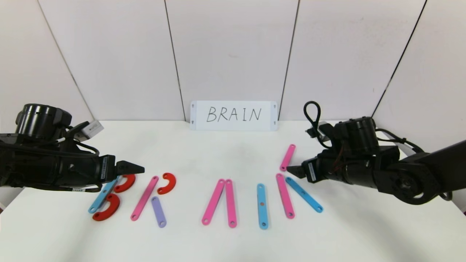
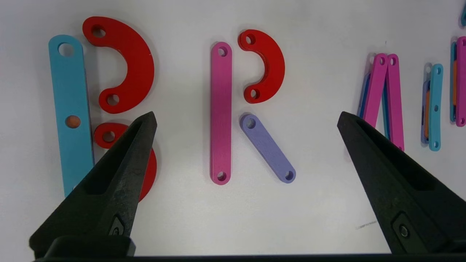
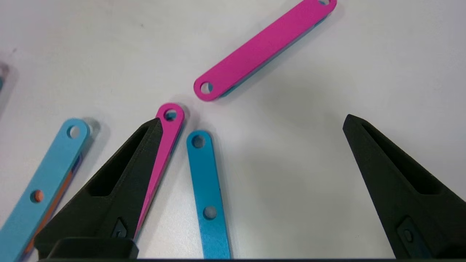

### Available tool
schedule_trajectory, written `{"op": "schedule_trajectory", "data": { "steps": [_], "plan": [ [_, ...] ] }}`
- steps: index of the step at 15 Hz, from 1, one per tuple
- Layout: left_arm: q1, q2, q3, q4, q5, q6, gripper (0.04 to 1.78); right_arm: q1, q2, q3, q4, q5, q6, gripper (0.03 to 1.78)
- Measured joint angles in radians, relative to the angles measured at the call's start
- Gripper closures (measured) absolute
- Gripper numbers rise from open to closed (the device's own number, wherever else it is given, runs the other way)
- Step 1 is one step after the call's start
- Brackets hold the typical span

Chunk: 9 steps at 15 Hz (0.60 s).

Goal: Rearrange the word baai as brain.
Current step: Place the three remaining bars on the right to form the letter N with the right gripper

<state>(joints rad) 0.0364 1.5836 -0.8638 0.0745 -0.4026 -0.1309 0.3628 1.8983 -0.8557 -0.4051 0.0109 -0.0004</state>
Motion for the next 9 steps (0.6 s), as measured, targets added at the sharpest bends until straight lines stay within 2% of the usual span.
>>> {"op": "schedule_trajectory", "data": {
  "steps": [2, 6, 9],
  "plan": [
    [0.000, 0.002, 0.000, 0.000, 0.000, 0.000, 0.08, 0.013, 0.014, -0.089, 0.081, -0.031, 0.059, 0.08],
    [0.000, 0.003, 0.000, 0.000, 0.000, 0.000, 0.08, 0.048, 0.102, -0.297, 0.209, -0.164, 0.162, 0.08],
    [0.000, 0.003, 0.000, 0.000, 0.000, 0.000, 0.08, 0.066, 0.196, -0.425, 0.270, -0.224, 0.209, 0.08]
  ]
}}
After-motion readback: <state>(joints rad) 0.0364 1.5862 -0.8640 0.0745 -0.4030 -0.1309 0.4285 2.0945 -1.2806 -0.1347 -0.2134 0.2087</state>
